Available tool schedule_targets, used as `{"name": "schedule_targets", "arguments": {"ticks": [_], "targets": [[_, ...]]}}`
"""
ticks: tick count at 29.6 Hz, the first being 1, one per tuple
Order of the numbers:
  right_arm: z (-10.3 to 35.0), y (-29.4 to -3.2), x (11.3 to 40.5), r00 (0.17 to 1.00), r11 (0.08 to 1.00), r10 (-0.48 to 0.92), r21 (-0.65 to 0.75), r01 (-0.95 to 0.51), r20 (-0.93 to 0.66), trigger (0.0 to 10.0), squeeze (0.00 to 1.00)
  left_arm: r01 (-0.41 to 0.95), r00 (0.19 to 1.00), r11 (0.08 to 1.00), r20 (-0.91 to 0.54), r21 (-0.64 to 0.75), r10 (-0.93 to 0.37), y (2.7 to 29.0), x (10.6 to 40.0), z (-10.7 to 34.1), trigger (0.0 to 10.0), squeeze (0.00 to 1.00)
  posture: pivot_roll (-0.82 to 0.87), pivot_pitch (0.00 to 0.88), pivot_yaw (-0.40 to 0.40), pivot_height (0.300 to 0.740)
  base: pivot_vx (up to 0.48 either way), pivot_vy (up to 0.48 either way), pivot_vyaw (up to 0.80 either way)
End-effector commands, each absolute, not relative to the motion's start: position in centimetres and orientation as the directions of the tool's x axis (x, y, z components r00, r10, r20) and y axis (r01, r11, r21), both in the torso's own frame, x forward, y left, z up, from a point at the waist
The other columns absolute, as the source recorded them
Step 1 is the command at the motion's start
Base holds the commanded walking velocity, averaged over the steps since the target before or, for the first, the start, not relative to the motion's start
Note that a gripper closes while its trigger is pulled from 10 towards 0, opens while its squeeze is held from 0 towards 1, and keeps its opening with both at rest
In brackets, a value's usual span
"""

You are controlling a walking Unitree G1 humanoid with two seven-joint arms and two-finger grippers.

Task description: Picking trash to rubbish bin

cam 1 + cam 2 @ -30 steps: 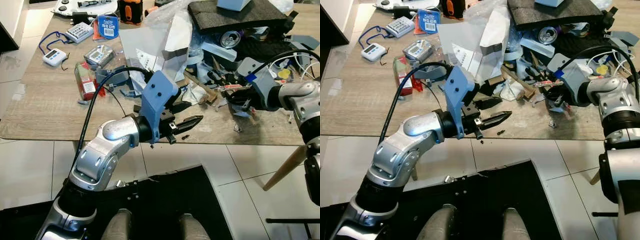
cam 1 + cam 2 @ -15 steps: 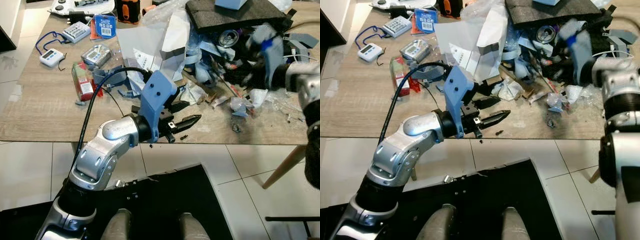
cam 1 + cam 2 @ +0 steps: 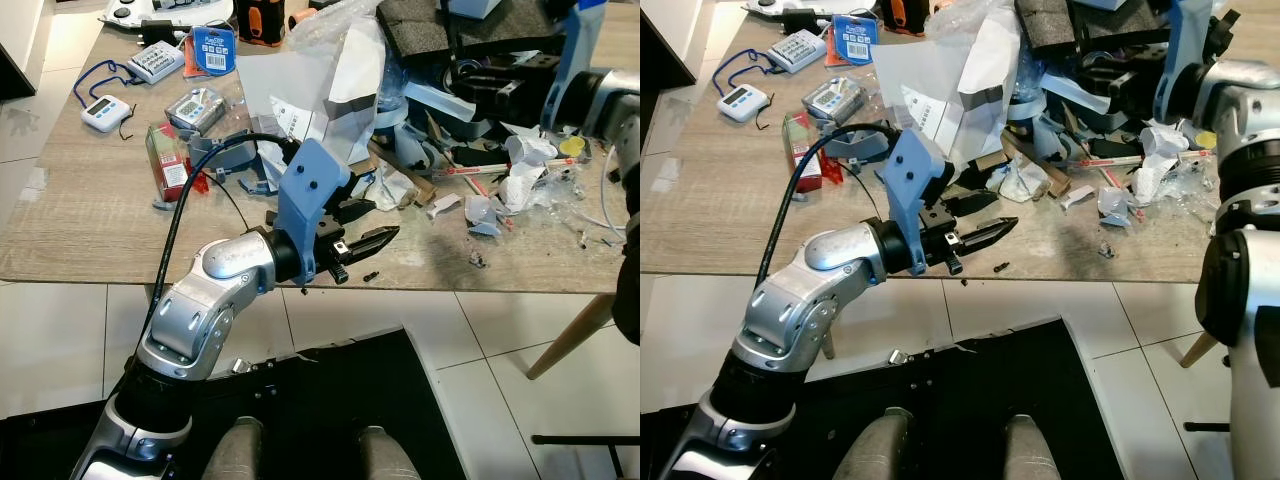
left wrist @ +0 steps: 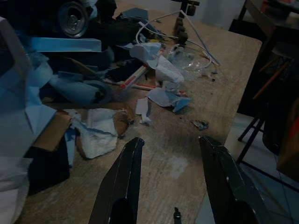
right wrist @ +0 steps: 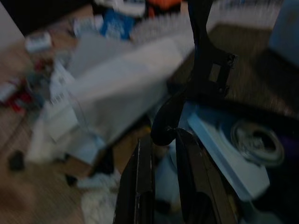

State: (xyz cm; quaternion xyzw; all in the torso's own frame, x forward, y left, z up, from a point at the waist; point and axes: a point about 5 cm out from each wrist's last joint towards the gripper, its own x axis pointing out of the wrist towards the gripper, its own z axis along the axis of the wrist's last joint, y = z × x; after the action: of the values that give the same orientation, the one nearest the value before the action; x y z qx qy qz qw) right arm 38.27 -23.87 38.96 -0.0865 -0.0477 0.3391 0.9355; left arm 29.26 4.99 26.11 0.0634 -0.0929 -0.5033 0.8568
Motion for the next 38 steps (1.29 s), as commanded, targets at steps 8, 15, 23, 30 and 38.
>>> {"name": "schedule_targets", "arguments": {"ticks": [8,15,23,30,38], "targets": [[41.2,-24.2,37.1,0.664,0.704,0.681,-0.026,-0.710,0.308,0.0,0.00,0.805,0.554,0.572,0.143,0.159,-0.820,5.2,29.7,25.6,10.0,0.00,-0.03,0.301,0.026,0.740,0.000,0.000,0.00],[37.4,-20.4,37.8,0.770,0.849,0.524,-0.155,-0.505,0.364,0.0,0.00,0.641,0.738,0.760,0.186,0.107,-0.648,7.0,31.1,25.3,10.0,0.00,-0.02,0.273,0.060,0.740,0.000,0.000,0.00],[35.2,-18.1,36.9,0.790,0.917,0.390,-0.125,-0.378,0.474,10.0,0.00,0.487,0.844,0.866,0.196,0.115,-0.500,8.4,31.9,24.7,10.0,0.00,-0.01,0.242,0.054,0.740,0.000,0.000,0.00],[32.2,-18.5,35.7,0.863,0.995,0.085,0.002,-0.099,0.499,10.0,0.00,0.455,0.869,0.880,0.150,0.133,-0.472,9.0,31.5,23.8,10.0,0.00,-0.01,0.210,0.038,0.740,0.000,0.000,0.00],[27.0,-17.2,33.8,0.920,0.995,0.089,-0.076,-0.065,0.381,10.0,0.00,0.396,0.898,0.903,0.133,0.167,-0.419,9.4,31.4,22.8,10.0,0.00,-0.02,0.203,0.054,0.740,0.000,0.000,0.00]]}}
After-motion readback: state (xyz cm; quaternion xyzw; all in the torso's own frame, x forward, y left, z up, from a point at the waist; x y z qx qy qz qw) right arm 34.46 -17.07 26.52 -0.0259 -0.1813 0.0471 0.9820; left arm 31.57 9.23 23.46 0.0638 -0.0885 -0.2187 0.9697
